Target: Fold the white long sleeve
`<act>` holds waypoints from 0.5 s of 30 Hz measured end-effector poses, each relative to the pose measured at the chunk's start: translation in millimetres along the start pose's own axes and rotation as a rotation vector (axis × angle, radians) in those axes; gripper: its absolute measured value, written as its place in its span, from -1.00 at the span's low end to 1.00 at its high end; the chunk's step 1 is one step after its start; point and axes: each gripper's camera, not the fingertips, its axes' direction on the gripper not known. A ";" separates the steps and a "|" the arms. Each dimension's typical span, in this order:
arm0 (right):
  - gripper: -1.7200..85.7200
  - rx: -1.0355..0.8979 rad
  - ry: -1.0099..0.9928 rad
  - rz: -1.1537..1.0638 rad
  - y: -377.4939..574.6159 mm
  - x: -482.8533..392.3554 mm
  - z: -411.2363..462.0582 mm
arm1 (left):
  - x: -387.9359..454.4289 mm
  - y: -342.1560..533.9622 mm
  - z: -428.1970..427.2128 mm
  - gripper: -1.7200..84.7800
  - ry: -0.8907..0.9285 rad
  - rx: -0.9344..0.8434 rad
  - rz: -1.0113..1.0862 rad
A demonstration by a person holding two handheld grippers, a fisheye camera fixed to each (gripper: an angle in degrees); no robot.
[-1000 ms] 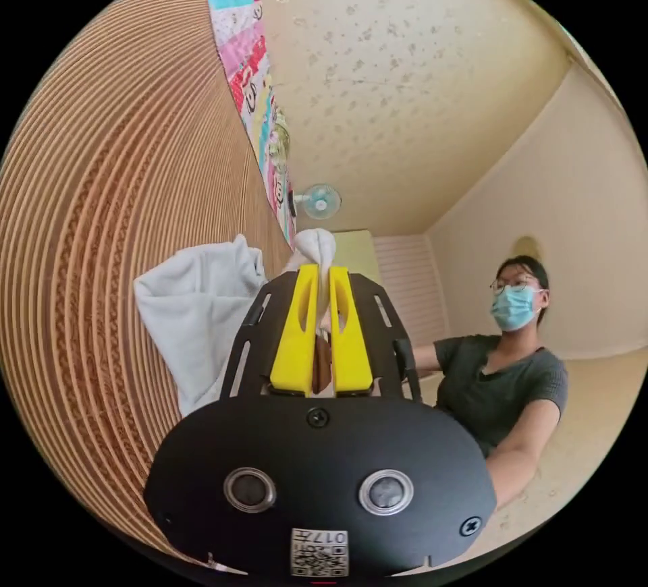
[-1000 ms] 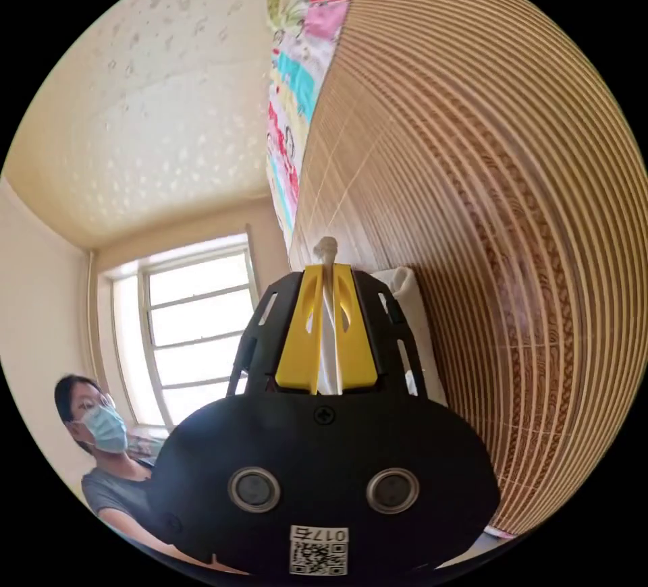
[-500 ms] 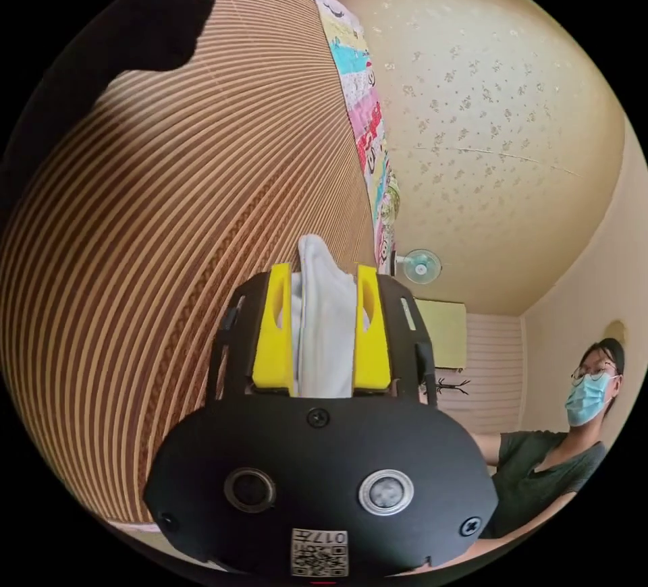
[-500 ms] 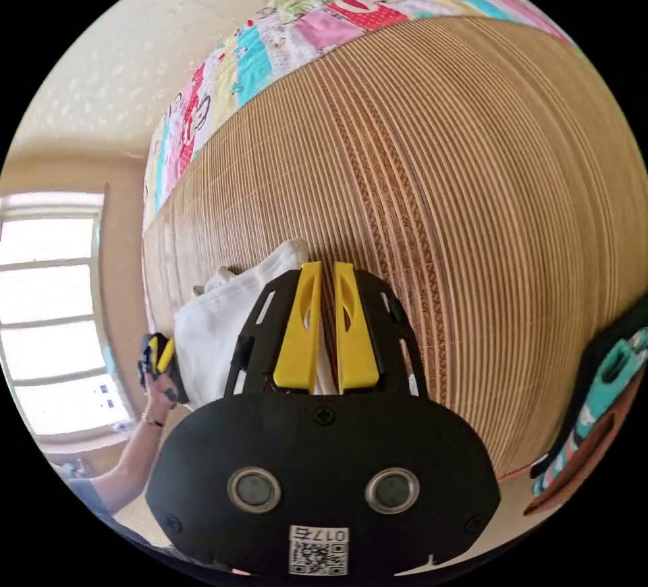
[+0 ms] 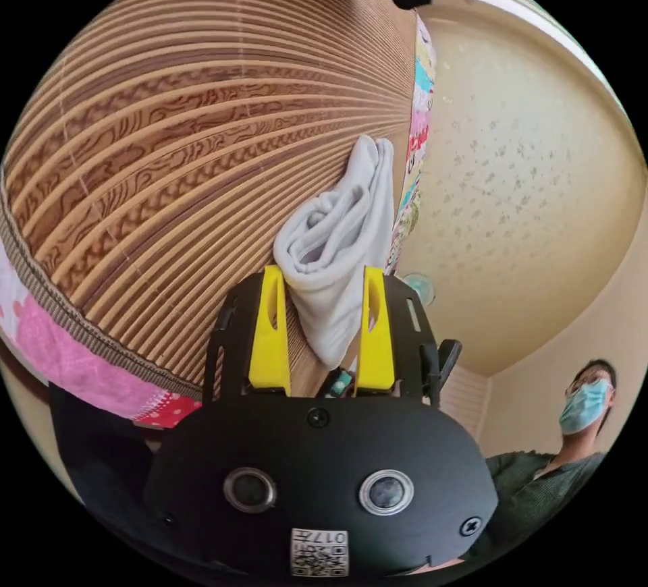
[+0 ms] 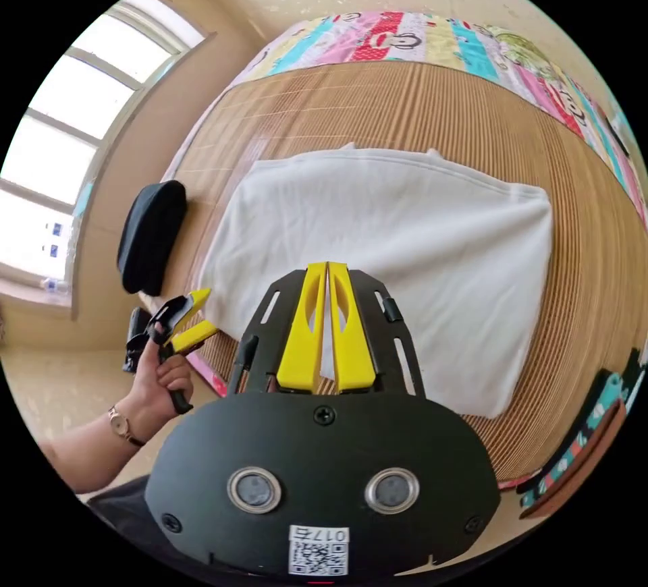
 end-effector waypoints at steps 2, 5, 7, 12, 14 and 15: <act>-0.95 -0.040 0.078 0.059 -2.0 9.2 25.0 | -1.5 2.1 -2.2 -0.71 0.042 0.028 0.018; -0.95 -0.071 0.019 -0.017 -2.8 23.0 52.1 | 18.9 9.6 1.1 -0.77 0.179 -0.009 0.116; -0.95 -0.142 -0.065 -0.014 -13.8 40.0 44.5 | 52.8 17.4 11.4 -0.78 0.192 -0.091 0.263; -0.95 -0.054 -0.298 0.171 7.5 109.4 -15.3 | 185.9 91.1 100.9 -0.79 -0.010 -0.437 0.790; -0.95 -0.029 -0.425 0.298 28.1 147.4 -37.5 | 213.5 137.3 151.3 -0.79 -0.111 -0.565 0.959; -0.94 0.008 -0.474 0.377 45.8 172.7 -52.6 | 221.7 171.8 186.4 -0.78 -0.175 -0.644 1.070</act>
